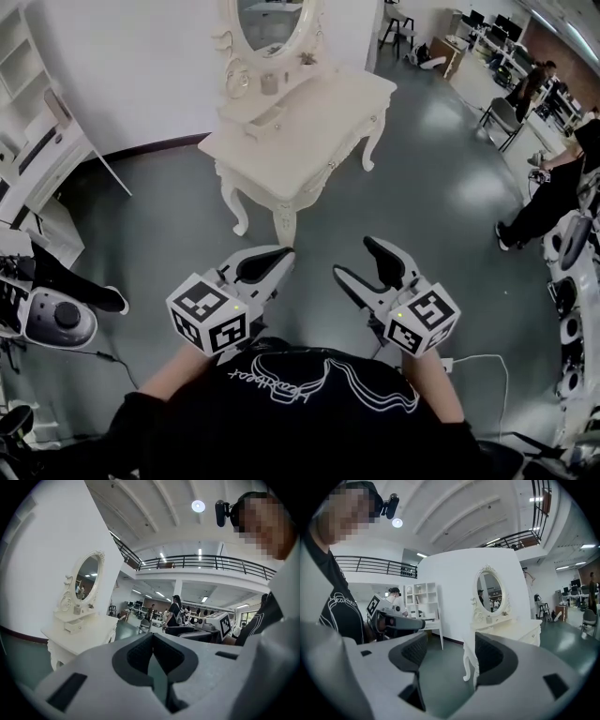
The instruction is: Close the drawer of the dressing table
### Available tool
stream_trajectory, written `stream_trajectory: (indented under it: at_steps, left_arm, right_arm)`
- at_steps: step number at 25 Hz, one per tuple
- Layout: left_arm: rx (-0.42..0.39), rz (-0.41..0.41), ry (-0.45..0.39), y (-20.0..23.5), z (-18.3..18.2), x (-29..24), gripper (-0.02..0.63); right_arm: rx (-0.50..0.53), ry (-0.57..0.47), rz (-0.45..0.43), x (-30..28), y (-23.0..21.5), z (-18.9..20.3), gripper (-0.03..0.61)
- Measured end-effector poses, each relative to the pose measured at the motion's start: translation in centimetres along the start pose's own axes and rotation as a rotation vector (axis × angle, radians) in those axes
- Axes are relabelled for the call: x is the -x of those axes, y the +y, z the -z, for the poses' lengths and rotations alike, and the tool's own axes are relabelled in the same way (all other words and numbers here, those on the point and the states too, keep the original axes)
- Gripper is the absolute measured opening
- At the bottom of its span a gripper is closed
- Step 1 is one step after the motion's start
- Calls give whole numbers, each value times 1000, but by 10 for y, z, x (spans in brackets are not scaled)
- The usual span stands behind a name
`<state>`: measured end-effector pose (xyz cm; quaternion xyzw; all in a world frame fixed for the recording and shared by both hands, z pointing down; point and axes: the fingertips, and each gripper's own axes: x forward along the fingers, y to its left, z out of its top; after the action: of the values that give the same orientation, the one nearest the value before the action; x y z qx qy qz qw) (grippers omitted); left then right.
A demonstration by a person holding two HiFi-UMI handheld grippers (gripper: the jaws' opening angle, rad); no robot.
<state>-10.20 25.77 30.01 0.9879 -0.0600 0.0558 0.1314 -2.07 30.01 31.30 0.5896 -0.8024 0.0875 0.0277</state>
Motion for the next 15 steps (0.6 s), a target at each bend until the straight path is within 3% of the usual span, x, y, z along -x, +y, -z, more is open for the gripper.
stream_trajectory:
  at_steps: [8, 15]
  left_arm:
    - [39, -11, 27, 40, 11, -31, 3]
    - [67, -43, 52, 114, 11, -73, 3]
  right_arm:
    - [-27, 50, -25, -33, -35, 14, 305]
    - [-63, 73, -45, -96, -91, 22, 296]
